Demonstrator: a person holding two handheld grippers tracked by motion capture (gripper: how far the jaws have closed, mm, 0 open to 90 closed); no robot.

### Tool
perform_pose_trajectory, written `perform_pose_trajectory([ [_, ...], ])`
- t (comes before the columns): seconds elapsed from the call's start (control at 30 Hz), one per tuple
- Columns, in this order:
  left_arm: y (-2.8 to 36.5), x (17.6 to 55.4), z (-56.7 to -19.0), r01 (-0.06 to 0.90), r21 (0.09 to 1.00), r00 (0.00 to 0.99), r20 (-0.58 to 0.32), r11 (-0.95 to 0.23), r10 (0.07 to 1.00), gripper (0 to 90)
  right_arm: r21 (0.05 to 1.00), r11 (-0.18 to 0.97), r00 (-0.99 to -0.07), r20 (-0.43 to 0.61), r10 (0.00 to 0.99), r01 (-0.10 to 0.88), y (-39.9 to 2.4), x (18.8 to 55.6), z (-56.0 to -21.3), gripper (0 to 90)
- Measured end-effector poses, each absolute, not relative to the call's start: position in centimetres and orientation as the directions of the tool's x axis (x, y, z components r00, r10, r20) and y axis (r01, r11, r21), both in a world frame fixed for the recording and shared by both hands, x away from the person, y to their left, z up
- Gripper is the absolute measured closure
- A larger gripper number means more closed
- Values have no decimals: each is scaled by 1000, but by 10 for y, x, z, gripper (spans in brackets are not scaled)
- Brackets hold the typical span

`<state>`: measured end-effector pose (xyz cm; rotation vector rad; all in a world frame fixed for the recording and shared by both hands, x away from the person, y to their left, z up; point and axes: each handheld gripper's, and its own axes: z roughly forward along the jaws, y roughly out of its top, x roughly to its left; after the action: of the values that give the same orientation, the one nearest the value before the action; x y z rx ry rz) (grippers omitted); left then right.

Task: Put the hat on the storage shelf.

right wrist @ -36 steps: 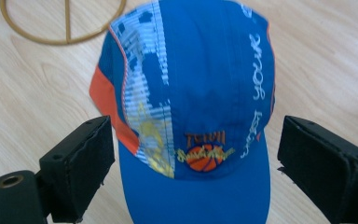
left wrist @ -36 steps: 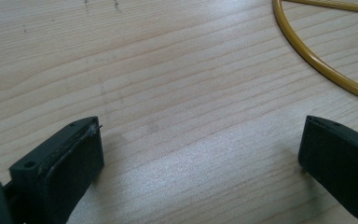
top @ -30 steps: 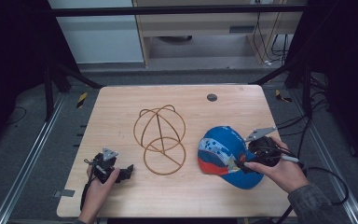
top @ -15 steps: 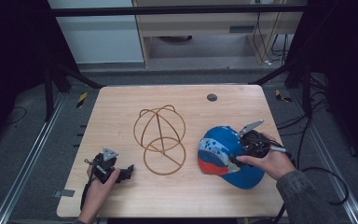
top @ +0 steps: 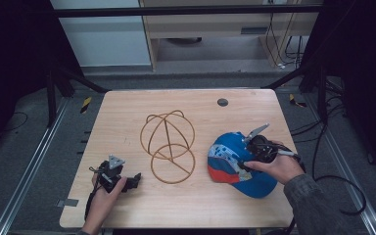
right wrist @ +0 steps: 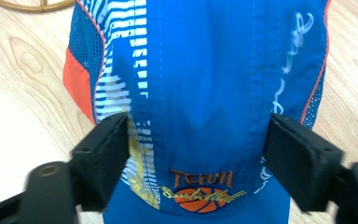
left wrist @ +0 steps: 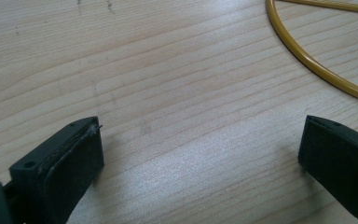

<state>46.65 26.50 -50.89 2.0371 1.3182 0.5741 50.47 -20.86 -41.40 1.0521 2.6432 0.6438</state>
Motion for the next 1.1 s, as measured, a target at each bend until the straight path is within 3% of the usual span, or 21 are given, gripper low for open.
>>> perform_pose_trajectory([
  [0.27,265,466,-509,638,711,405,19,-297,914,0,446,670,-734,-40,678,594,-207,506,-418,456],
  [0.8,263,466,-509,635,711,414,17,-302,910,0,427,676,-742,-18,670,600,-210,509,-415,585],
  [1.1,263,466,-509,635,709,418,20,-308,908,0,413,682,-748,-4,664,603,-210,512,-418,756],
])
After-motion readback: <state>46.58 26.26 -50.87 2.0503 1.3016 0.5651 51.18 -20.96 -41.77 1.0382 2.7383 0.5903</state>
